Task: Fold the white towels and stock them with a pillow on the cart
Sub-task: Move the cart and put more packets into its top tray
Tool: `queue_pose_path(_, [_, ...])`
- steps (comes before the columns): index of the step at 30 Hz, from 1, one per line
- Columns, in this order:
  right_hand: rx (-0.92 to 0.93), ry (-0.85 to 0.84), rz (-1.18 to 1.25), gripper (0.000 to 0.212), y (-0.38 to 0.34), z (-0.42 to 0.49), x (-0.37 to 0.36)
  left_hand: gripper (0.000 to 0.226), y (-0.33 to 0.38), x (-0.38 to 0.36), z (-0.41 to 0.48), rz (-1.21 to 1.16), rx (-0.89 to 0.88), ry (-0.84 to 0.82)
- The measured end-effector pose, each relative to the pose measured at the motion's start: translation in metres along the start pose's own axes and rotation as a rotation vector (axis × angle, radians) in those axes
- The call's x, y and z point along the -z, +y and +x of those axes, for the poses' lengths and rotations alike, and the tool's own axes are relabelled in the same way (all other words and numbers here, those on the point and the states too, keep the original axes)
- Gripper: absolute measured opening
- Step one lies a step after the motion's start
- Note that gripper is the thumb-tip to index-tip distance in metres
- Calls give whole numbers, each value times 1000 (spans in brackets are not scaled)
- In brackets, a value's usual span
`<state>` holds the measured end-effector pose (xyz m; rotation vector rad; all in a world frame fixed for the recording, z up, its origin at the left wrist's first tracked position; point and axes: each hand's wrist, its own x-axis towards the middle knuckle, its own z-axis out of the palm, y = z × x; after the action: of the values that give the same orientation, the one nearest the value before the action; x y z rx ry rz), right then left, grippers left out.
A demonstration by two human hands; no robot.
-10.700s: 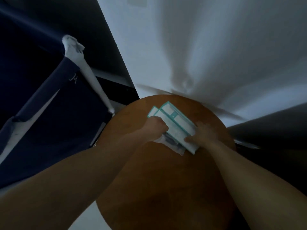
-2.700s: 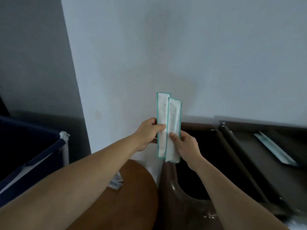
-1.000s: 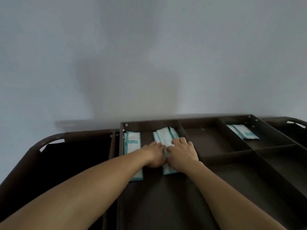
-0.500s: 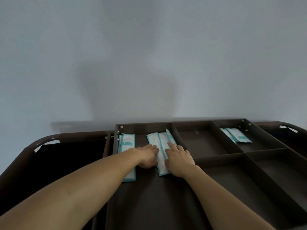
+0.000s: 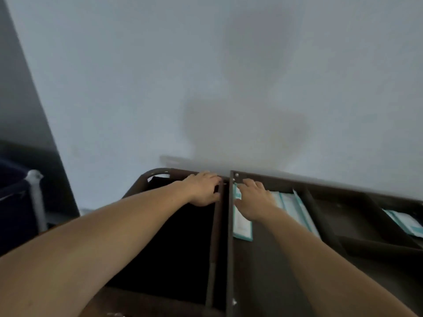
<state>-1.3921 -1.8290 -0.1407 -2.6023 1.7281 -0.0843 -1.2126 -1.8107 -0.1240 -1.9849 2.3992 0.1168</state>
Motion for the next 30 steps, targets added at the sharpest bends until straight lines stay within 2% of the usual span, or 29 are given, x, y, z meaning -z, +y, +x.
queue_pose_path(6, [152, -8, -2, 52, -165, 12, 17, 63, -152, -3, -117, -66, 192, 64])
queue_pose_path(12, [329, -28, 0, 50, -348, 14, 2, 68, -315, -19, -257, -119, 431, 7])
queue_pose_path(14, [356, -83, -9, 51, -393, 15, -6, 66, -352, -24, -290, -144, 495, -10])
queue_pose_path(18, [366, -196, -33, 51, -456, 36, -25, 67, -402, -37, -322, -242, 554, 15])
queue_pose_path(23, [378, -350, -34, 45, -503, 77, -56, 67, -437, -72, -315, -373, 577, 5])
queue_pose_path(26, [359, -418, 27, 31, -520, 115, -88, 68, -462, -100, -295, -422, 580, -53])
queue_pose_path(28, [311, -451, 81, 27, -530, 149, -120, 63, -484, -116, -279, -433, 606, -80])
queue_pose_path(30, [259, -488, 111, 27, -539, 179, -153, 48, -507, -136, -261, -454, 626, -101])
